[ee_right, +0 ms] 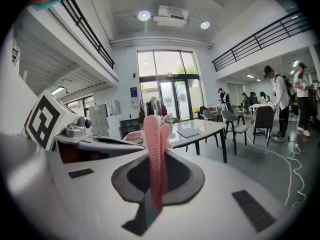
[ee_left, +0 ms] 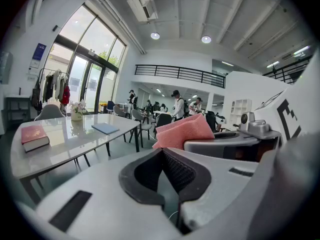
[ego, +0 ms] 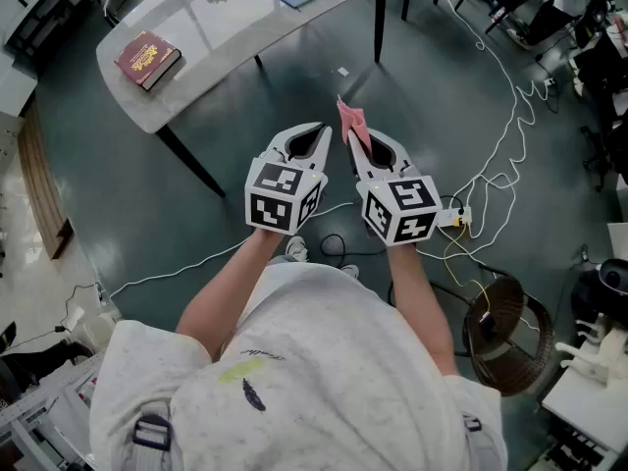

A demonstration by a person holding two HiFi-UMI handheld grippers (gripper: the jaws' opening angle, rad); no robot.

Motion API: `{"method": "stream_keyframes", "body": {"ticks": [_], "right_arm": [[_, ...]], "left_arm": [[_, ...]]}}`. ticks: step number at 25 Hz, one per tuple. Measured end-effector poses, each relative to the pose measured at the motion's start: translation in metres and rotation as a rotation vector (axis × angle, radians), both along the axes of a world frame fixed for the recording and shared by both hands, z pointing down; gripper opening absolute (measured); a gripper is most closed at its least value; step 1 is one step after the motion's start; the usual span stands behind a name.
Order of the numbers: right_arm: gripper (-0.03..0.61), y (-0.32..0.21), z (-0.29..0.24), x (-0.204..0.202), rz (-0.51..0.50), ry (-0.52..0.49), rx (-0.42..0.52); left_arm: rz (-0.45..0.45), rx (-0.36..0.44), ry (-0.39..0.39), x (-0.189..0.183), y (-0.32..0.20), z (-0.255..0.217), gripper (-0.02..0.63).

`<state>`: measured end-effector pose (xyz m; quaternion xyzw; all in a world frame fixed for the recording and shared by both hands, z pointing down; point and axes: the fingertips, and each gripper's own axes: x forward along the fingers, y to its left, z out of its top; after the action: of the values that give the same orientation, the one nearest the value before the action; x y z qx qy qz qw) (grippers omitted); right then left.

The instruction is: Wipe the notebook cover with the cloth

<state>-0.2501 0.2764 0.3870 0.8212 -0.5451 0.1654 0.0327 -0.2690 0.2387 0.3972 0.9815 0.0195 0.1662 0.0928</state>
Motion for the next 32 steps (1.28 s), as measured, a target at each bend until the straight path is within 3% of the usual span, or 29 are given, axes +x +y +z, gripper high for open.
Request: {"method": "stream_keyframes", "body": {"ticks": [10,19,26,32], "right_arm": [[0.015,-0.050,0.003,-0.003,0.032,0.010,-0.034],[0.015,-0.060,0.001,0.026,0.068,0.003,-0.022],[0.015,-0.083,0.013,0.071,0.021,-0.030,-0.005],[0.015,-0.107,0.025,0.144,-0.033,-0.043,0.000]], "left_arm": [[0.047,-0.009,-0.005,0.002,-0.050,0.003,0.008],[0.072,-0.005,-0.013,0.024,-0.061,0.005,0.006],[0.052,0.012,-0.042,0.063,-0.077,0.014,0.006],[0.012,0.024,-0.077,0.137,-0.098,0.025,0.006]]}}
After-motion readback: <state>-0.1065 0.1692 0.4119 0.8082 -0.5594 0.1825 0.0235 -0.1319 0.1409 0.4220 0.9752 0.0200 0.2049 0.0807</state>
